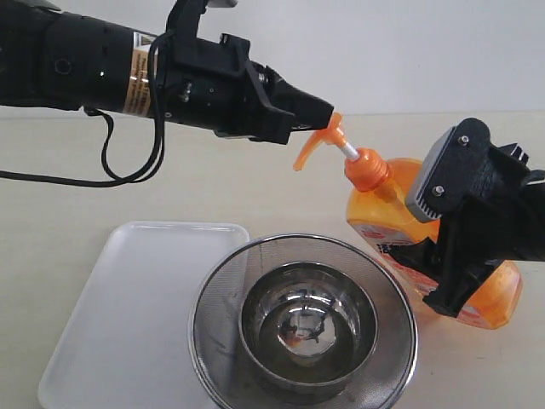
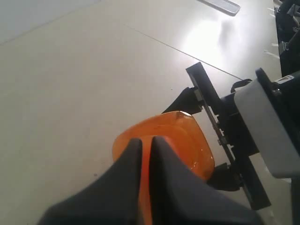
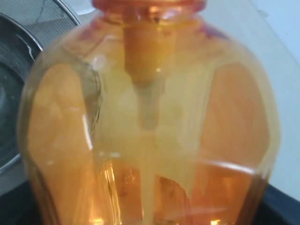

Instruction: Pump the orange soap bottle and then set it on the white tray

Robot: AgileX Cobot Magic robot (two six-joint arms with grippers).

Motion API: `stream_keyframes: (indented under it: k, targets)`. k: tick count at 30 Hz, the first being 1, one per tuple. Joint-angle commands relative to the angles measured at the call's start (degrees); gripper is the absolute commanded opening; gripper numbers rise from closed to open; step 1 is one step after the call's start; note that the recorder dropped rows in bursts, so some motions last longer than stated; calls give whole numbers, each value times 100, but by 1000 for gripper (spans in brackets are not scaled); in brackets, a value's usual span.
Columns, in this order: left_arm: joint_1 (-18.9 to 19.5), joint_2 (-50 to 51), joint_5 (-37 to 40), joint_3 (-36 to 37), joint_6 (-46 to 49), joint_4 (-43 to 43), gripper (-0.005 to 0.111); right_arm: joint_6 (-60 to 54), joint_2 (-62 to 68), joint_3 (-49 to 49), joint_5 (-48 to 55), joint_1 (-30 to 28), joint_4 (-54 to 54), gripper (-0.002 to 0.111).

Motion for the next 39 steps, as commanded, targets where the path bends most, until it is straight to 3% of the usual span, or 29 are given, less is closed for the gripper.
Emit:
stream_keyframes:
  k: [1,18,39]
  targets:
    - [-28,62,-168,38,-68,254,5,-20,-13,56,141,-32,127,0]
    - [-28,3,-143,-47,-68,254,5,-20,-36,56,50,-32,153,0]
    - [-28,-1137,267,-236,-112,413,5,-20,-490,-646,-728,-32,1640,0]
